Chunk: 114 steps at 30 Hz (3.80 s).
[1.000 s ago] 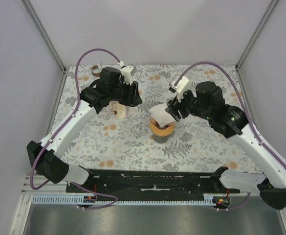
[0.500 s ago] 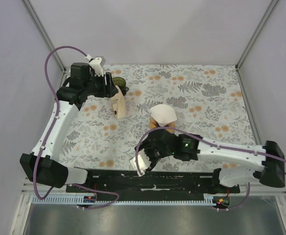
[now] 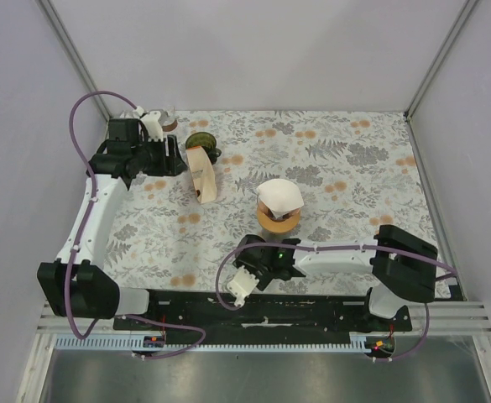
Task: Place the coffee filter in the dripper
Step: Move the coffee server to the center of the board, then pick up the coffee server from the center of the board.
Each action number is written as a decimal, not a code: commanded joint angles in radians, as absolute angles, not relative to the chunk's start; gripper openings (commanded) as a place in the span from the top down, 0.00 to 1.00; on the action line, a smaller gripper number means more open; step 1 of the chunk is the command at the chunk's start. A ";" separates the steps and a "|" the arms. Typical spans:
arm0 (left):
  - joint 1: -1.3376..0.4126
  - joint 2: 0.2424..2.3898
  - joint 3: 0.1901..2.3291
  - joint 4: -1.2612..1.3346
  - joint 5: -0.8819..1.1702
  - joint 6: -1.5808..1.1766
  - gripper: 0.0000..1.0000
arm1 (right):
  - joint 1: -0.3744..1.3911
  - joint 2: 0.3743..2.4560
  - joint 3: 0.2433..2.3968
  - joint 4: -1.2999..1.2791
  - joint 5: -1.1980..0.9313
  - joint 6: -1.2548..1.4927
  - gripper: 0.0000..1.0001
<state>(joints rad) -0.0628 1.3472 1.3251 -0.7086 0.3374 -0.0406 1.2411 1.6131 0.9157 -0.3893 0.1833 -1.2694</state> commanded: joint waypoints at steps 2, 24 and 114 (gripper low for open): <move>-0.046 1.327 1.313 -0.678 0.380 0.034 0.31 | 1.206 1.640 0.870 -0.272 0.298 -1.342 0.31; -0.037 1.396 1.339 -0.629 0.304 0.104 0.32 | 0.925 1.667 0.692 -0.060 0.388 -1.400 0.32; -0.518 1.534 1.597 -0.773 0.256 0.221 0.98 | 0.753 0.884 1.149 -0.244 0.201 -0.199 0.02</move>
<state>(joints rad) -0.4458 1.5242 1.7050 -0.7921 0.2611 0.1444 0.7567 0.9375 1.1126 -0.2039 0.1955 -0.2840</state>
